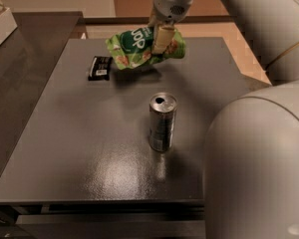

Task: Move green rice chip bag near rxbar chocolate

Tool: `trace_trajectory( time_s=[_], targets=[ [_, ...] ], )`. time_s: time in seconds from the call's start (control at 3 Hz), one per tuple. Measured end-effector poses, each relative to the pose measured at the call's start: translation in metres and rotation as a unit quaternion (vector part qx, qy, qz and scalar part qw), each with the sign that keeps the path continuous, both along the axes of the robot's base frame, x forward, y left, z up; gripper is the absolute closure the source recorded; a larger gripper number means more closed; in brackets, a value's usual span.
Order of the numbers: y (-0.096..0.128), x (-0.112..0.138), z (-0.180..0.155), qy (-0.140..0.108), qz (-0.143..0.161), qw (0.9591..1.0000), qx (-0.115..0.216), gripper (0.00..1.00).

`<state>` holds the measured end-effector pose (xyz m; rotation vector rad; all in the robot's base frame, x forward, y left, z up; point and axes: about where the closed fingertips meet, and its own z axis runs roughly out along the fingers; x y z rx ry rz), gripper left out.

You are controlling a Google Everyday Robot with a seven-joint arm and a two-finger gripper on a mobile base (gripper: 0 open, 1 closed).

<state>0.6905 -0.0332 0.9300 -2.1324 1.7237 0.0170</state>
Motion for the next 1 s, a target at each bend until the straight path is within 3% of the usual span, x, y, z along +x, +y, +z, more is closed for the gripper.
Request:
trace_trajectory(
  time_s=[0.33, 1.0],
  targets=[
    [0.018, 0.001, -0.005, 0.008, 0.008, 0.9999, 0.005, 0.83],
    [0.04, 0.008, -0.021, 0.022, 0.01, 0.9997, 0.008, 0.36]
  ],
)
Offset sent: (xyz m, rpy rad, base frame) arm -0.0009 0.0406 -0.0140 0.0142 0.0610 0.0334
